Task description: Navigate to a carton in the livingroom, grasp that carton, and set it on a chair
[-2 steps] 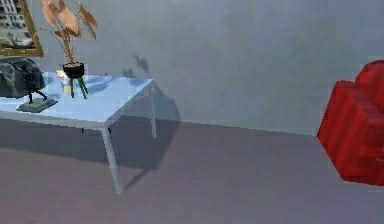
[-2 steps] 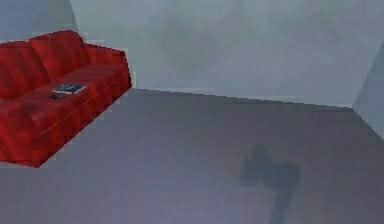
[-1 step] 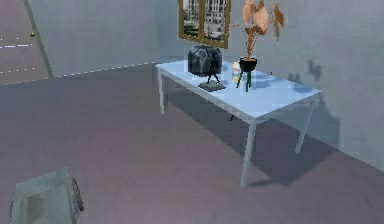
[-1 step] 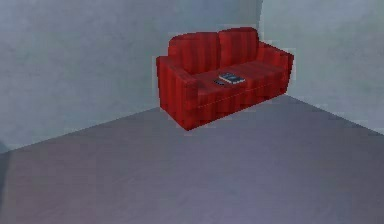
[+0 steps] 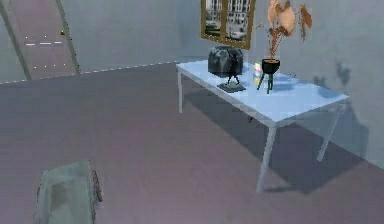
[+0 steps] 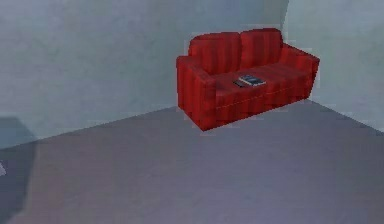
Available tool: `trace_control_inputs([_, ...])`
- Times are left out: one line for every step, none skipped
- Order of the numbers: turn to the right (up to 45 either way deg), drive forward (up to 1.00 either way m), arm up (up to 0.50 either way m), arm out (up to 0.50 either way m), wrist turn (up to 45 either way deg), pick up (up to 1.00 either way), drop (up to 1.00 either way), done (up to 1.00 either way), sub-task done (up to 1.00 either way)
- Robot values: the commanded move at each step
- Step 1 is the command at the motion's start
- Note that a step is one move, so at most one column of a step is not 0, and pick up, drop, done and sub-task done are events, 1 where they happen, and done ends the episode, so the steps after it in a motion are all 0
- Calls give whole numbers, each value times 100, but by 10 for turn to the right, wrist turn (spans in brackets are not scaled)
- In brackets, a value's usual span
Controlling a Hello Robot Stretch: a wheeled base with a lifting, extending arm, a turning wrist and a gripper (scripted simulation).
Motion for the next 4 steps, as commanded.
trace_control_inputs([0,85,0,0,0,0,0,0,0])
trace_control_inputs([-450,0,0,0,0,0,0,0,0])
trace_control_inputs([-120,0,0,0,0,0,0,0,0])
trace_control_inputs([450,0,0,0,0,0,0,0,0])
